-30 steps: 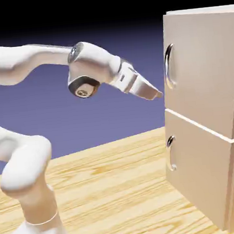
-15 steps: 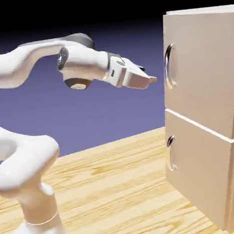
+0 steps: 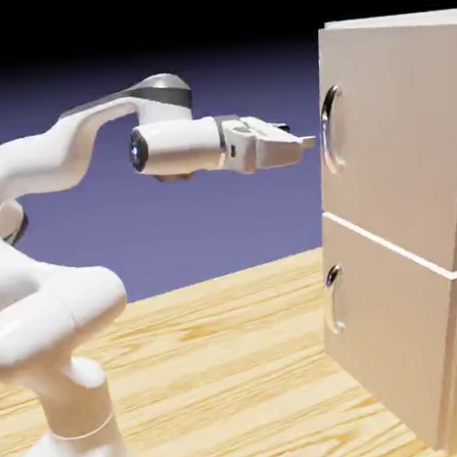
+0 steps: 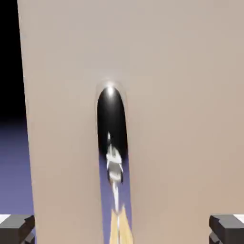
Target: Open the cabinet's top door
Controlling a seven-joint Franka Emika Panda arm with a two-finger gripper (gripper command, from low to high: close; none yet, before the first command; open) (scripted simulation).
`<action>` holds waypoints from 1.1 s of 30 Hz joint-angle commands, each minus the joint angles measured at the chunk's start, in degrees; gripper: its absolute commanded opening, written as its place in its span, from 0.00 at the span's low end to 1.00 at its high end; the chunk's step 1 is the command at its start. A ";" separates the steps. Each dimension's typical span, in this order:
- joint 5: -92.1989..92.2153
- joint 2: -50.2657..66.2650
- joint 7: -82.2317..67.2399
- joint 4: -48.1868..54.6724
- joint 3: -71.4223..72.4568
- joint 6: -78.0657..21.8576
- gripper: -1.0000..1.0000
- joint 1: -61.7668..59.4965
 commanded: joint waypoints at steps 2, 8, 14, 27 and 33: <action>3.45 -1.16 -1.93 0.31 1.43 -0.79 0.50 -1.68; 7.59 1.65 -3.06 7.89 5.96 -1.67 0.50 -10.35; 5.37 2.03 -6.84 0.42 -0.12 -11.64 0.00 -5.52; -13.40 7.44 -16.73 -12.80 -23.77 -44.03 0.00 -1.80; -25.91 15.35 -22.53 -12.13 -34.42 -58.98 0.00 -5.12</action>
